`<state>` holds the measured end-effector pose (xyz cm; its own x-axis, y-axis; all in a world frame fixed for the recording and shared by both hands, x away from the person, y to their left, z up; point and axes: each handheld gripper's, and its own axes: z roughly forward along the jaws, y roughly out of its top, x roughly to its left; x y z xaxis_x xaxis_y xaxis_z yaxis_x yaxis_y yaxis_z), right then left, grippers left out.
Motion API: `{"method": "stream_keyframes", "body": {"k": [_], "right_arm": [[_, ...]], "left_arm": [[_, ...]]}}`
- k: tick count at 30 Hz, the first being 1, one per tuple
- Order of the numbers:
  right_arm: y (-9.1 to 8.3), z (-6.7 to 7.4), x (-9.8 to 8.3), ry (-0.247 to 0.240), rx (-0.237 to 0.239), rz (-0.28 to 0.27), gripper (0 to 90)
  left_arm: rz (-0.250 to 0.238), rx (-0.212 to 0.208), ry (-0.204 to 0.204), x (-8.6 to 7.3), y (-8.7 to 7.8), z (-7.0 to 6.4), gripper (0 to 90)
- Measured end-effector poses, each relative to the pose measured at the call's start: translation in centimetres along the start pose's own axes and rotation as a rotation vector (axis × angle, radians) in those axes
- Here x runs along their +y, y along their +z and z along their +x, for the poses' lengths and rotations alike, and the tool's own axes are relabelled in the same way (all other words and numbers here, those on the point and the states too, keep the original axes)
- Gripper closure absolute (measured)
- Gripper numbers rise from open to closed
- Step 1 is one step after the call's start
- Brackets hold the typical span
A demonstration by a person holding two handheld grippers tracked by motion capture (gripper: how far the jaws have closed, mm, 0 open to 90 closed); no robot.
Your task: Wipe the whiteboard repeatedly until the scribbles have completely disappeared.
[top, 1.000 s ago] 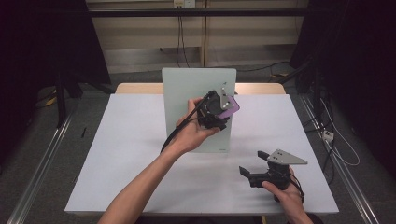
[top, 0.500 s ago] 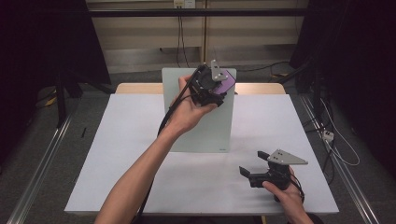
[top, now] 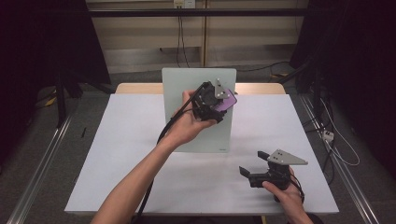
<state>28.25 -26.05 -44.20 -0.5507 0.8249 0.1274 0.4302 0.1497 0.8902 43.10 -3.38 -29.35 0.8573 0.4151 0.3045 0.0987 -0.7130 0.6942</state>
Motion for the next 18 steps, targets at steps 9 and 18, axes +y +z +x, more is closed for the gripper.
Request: {"method": "stream_keyframes", "body": {"k": [9,18], "right_arm": [[0.0,0.0,0.0,0.0,0.001,0.001,4.9],[-0.1,0.1,0.0,-0.014,0.0,-0.002,4.9]], "left_arm": [[-0.005,0.021,0.0,1.8,-0.5,0.9,41.0],[-0.012,0.103,-0.084,2.1,-2.4,2.5,41.1]]}}
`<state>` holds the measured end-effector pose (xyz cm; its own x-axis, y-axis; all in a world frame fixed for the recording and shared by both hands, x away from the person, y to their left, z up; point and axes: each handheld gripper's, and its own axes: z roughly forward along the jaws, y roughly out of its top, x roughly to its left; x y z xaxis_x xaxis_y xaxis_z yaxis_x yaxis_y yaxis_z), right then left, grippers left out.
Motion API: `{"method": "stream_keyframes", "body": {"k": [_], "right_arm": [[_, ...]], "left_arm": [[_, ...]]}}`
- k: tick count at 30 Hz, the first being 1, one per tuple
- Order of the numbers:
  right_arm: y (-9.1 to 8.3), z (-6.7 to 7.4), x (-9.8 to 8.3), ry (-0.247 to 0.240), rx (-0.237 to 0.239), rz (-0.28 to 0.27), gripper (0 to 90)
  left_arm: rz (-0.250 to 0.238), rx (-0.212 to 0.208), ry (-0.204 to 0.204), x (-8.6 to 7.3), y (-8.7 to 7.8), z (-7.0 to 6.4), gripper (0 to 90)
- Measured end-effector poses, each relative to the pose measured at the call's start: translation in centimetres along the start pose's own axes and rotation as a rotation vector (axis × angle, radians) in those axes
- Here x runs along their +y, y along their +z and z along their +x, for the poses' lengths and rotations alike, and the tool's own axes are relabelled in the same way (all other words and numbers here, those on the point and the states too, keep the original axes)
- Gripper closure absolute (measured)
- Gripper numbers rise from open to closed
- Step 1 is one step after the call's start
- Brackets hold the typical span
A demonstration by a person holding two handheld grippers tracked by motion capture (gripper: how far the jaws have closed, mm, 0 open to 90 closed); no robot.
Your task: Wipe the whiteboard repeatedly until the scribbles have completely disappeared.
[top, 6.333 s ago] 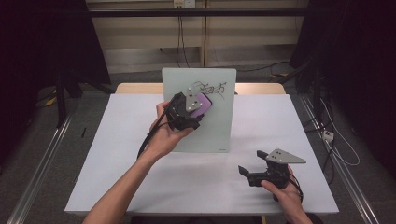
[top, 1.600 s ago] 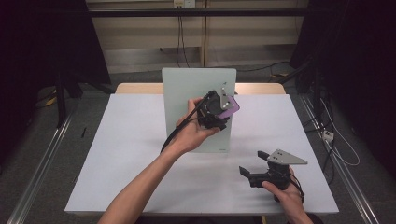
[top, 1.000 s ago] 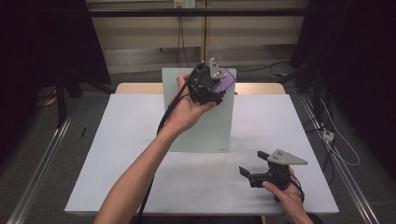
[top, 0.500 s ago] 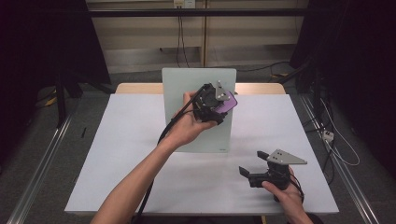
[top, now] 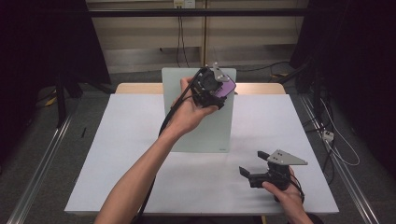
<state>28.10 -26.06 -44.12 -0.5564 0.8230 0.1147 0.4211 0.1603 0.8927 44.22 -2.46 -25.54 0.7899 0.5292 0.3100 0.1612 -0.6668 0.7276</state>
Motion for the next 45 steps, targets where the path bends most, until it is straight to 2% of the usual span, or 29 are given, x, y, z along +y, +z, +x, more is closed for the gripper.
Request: {"method": "stream_keyframes", "body": {"k": [6,10,16,21,23,25,26,32,39,45], "right_arm": [[0.1,-0.1,0.0,0.004,-0.003,0.002,4.9],[0.2,0.1,0.0,0.004,0.0,0.005,4.9],[0.1,0.0,0.0,0.006,-0.003,0.002,4.9],[0.2,0.0,0.0,0.006,0.001,0.004,4.9],[0.2,0.0,0.0,0.007,-0.001,0.006,4.9],[0.3,0.0,0.0,0.006,-0.005,0.005,4.9],[0.3,0.0,0.0,0.008,-0.008,0.006,4.9],[0.6,-0.2,0.1,0.032,-0.016,0.003,4.8],[0.9,-0.2,0.2,0.033,-0.012,0.008,4.9],[0.7,-0.1,0.2,0.029,-0.009,0.005,4.9]], "left_arm": [[-0.013,0.01,-0.042,-2.6,-1.1,1.2,41.1],[-0.031,0.018,-0.059,-3.7,-1.8,2.1,41.0],[-0.055,0.056,-0.098,-5.1,-3.1,3.6,41.1],[-0.055,0.075,-0.107,-7.1,-3.9,4.2,41.1],[-0.066,0.054,-0.108,-7.9,-4.2,4.2,41.1],[-0.07,0.059,-0.107,-8.5,-4.7,4.2,41.1],[-0.083,0.054,-0.123,-8.7,-4.9,4.2,41.1],[-0.111,0.026,-0.141,-10.5,-5.8,4.6,41.1],[-0.124,-0.015,-0.19,-12.2,-6.2,4.8,41.0],[-0.116,-0.046,-0.174,-12.8,-6.2,3.8,41.0]]}}
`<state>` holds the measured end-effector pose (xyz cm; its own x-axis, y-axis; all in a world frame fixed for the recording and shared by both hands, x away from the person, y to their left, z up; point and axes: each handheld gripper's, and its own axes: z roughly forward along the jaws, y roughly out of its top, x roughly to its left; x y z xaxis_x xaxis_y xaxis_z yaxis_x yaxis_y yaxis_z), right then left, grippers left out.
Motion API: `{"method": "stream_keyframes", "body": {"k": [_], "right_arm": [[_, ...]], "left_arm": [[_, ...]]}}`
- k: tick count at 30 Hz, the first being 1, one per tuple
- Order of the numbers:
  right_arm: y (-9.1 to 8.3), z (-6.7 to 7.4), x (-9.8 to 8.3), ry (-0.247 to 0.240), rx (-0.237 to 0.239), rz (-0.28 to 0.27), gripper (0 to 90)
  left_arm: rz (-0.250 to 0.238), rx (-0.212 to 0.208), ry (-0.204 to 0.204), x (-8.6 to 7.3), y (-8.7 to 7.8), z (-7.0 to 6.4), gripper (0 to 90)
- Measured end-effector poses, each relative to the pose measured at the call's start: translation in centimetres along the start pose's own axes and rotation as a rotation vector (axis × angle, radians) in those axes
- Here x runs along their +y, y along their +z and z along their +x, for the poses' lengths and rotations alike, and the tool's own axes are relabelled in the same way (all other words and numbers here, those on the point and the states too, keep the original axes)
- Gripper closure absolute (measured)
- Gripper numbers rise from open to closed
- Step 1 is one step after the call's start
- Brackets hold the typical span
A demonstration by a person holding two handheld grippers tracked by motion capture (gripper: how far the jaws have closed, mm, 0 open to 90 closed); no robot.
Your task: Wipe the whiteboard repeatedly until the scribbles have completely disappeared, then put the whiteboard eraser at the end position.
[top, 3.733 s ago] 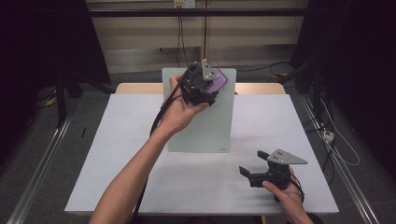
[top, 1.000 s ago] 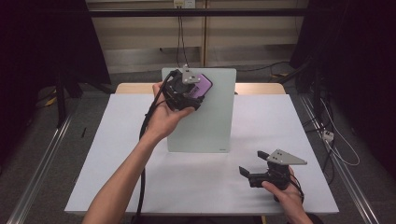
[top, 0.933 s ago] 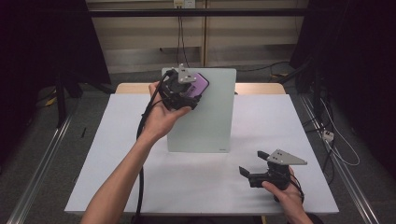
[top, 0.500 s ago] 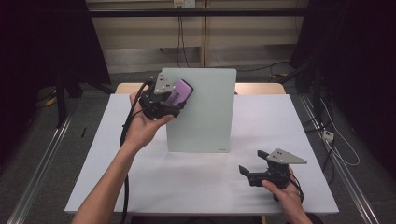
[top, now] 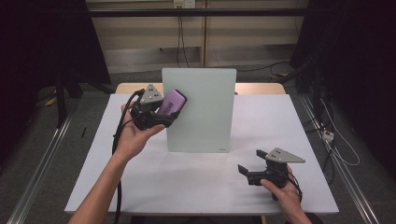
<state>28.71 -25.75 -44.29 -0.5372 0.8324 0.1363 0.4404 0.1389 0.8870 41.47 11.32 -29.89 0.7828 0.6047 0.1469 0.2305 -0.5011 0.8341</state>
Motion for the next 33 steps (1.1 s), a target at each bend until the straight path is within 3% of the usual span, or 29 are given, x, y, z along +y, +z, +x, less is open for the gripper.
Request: {"method": "stream_keyframes", "body": {"k": [5,10,12,15,25,27,28,33], "right_arm": [[-0.2,0.0,-0.1,-0.01,-0.002,0.0,4.9],[-0.4,0.1,-0.1,-0.004,0.0,-0.004,4.9],[-0.4,0.1,-0.1,-0.006,0.0,-0.006,4.9],[-0.4,0.0,-0.1,0.002,0.005,-0.005,5.0],[-0.2,0.0,-0.1,0.011,0.001,-0.004,5.0],[-0.3,0.0,-0.1,0.007,0.002,-0.005,5.0],[-0.3,0.0,-0.1,0.005,0.003,-0.006,5.0],[-0.4,0.0,-0.1,-0.004,0.01,-0.005,4.9]], "left_arm": [[0.004,-0.022,0.012,-0.2,-0.4,-0.9,41.0],[-0.034,-0.058,-0.025,-0.9,-0.7,-1.5,41.0],[0.006,-0.054,-0.019,-1.1,-0.5,-1.6,41.0],[0.025,-0.064,-0.028,-1.7,-0.4,-1.5,41.1],[0.106,-0.151,-0.023,-2.9,1.3,-2.2,41.0],[0.116,-0.163,-0.017,-2.8,1.4,-2.3,41.0],[0.128,-0.144,-0.005,-2.7,1.4,-2.4,41.0],[0.159,-0.179,0.031,-2.9,1.9,-3.2,41.0]]}}
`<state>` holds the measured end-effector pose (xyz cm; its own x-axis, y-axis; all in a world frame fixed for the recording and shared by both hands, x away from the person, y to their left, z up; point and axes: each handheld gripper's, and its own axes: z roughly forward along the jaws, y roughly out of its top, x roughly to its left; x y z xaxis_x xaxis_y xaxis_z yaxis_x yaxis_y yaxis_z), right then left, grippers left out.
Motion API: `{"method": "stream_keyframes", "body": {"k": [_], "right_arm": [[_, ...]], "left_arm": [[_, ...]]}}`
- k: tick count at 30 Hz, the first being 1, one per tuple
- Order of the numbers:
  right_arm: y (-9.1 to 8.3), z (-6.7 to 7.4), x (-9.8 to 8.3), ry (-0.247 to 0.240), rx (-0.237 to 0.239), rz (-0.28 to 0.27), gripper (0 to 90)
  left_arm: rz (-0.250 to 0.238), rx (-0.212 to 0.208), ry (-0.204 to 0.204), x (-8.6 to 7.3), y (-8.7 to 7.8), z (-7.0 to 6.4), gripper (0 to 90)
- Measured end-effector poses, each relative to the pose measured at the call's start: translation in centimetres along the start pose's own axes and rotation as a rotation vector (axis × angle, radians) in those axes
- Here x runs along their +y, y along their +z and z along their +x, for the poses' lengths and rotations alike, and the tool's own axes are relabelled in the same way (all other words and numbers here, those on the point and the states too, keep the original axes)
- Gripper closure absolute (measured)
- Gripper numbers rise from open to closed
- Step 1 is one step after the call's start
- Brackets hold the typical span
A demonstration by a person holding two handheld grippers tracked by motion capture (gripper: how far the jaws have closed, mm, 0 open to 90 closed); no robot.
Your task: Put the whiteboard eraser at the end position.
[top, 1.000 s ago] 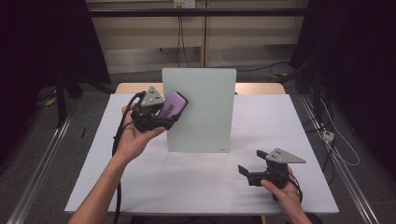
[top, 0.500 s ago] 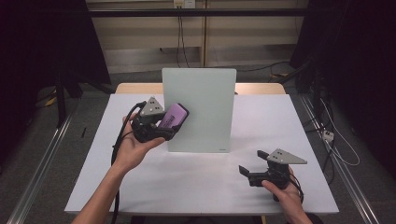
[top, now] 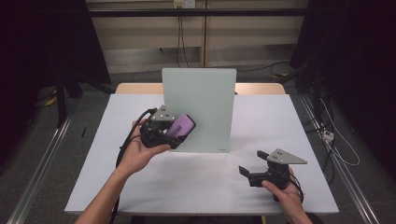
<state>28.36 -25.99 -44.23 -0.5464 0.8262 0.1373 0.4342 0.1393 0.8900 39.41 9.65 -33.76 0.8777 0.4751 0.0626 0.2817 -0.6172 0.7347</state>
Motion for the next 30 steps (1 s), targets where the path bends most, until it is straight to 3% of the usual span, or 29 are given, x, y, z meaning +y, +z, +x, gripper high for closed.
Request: {"method": "stream_keyframes", "body": {"k": [2,3,4,11,15,19,21,27,30], "right_arm": [[0.0,0.0,0.0,0.005,0.007,-0.002,4.9],[0.0,0.0,0.0,0.004,0.007,-0.003,4.9],[0.0,0.0,0.0,0.003,0.008,-0.004,4.9],[0.0,0.0,0.1,0.001,0.012,-0.004,4.9],[0.3,-0.1,0.1,0.005,0.017,-0.002,4.9],[0.3,-0.2,0.1,0.007,0.018,-0.003,4.9],[0.2,-0.2,0.1,0.01,0.019,-0.003,4.9],[0.2,-0.1,0.1,0.001,0.018,-0.007,4.9],[0.3,0.0,0.2,0.002,0.02,-0.004,4.9]], "left_arm": [[0.021,-0.008,0.002,-0.1,0.3,-0.3,41.0],[0.052,0.01,0.019,-0.1,0.4,-0.6,41.0],[0.057,-0.015,0.022,-0.1,0.8,-0.7,41.0],[0.127,-0.055,0.037,-0.6,2.3,-1.1,41.0],[0.125,-0.054,0.033,-0.5,2.2,-1.1,41.0],[0.159,-0.07,0.083,-0.7,2.6,-1.7,41.0],[0.188,-0.105,0.101,-0.9,3.2,-2.0,41.0],[0.268,-0.145,0.147,-1.3,5.0,-3.1,41.0],[0.275,-0.211,0.169,-1.7,5.3,-3.5,41.0]]}}
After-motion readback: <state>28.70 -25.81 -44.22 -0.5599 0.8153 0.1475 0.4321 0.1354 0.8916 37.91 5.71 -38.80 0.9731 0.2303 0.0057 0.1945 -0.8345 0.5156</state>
